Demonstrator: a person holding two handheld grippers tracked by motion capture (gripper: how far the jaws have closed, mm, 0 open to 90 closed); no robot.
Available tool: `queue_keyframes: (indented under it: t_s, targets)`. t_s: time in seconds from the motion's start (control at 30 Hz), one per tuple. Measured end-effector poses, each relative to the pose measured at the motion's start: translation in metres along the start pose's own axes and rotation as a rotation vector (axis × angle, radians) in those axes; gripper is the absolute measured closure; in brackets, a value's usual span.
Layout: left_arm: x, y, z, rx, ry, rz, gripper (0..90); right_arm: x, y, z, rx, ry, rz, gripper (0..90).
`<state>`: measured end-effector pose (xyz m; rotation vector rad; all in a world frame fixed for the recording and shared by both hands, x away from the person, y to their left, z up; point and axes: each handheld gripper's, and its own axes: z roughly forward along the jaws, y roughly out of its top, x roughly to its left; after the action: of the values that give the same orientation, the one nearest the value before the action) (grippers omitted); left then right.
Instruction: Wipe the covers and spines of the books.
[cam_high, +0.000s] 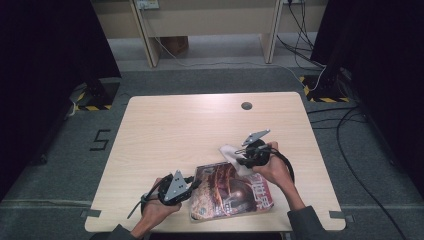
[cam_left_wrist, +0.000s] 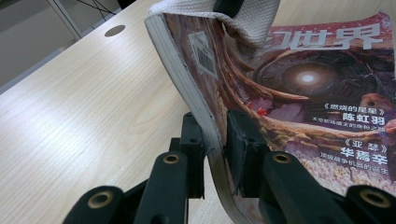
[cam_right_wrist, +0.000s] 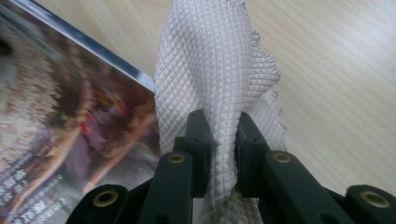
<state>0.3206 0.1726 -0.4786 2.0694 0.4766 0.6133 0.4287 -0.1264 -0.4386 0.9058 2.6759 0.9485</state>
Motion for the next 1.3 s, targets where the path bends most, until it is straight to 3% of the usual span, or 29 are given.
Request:
queue_keyframes:
  t_s: [0.2,0.7,1.07,1.3]
  targets:
    - [0.000,0.000,0.000,0.000,0.002,0.003,76.9,-0.022,-0.015,0.001,0.035,-0.026,0.074,79.1]
    - [-0.001,0.001,0.000,-0.006,0.005,0.008,76.9,-0.057,-0.040,0.004,0.074,-0.064,0.179,79.0]
    - [0.000,0.001,-0.001,-0.012,0.006,0.006,76.8,-0.071,-0.053,0.000,0.083,-0.097,0.223,79.1]
    - [0.000,0.001,-0.001,-0.013,0.009,0.002,76.8,-0.070,-0.051,-0.022,0.031,-0.133,0.220,79.2]
